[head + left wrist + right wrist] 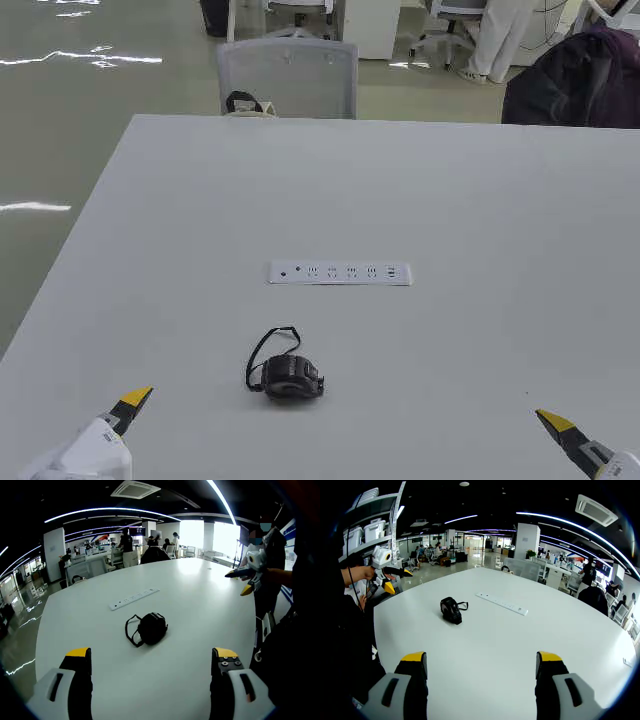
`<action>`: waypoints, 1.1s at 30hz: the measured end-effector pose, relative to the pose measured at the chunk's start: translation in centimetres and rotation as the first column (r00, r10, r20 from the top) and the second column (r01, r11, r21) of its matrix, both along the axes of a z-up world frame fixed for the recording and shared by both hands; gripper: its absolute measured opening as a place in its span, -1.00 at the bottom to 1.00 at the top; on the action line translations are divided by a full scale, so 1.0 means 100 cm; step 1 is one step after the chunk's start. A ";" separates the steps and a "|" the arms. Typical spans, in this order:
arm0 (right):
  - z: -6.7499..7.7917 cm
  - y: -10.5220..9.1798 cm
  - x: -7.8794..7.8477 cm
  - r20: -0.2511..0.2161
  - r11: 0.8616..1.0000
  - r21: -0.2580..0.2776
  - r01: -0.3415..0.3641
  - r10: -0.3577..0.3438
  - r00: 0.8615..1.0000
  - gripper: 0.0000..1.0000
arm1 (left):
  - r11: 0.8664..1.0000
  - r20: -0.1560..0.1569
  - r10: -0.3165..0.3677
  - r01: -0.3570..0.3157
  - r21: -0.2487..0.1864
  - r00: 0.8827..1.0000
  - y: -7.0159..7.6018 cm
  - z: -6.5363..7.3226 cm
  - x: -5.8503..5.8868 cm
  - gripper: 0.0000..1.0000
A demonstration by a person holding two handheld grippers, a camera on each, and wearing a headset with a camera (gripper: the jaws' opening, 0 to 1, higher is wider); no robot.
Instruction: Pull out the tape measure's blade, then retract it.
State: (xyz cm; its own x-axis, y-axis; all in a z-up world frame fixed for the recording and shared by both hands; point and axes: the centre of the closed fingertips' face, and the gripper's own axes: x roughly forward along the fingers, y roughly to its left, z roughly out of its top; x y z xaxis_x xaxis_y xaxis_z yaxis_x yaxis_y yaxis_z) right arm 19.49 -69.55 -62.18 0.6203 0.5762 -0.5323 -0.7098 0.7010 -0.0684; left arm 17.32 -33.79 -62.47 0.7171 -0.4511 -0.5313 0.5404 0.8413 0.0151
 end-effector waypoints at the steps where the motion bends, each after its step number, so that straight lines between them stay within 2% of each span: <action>1: -0.001 0.000 0.000 -0.001 1.000 -0.002 -0.001 0.001 1.000 0.81 | 1.000 -0.001 0.001 -0.001 -0.001 1.000 0.000 0.000 0.000 0.98; 12: -0.003 0.000 0.001 -0.006 1.000 -0.006 -0.011 0.011 1.000 0.81 | 1.000 -0.002 -0.004 0.004 0.006 1.000 -0.003 -0.002 0.002 0.98; 22: -0.001 0.000 0.000 -0.001 1.000 -0.005 -0.014 0.014 1.000 0.80 | 1.000 0.001 -0.006 0.006 0.003 1.000 -0.007 0.003 0.001 0.98; 33: 0.001 0.002 0.001 0.008 1.000 -0.001 -0.026 0.026 1.000 0.79 | 1.000 0.009 -0.002 0.002 0.004 1.000 -0.003 0.002 0.001 0.98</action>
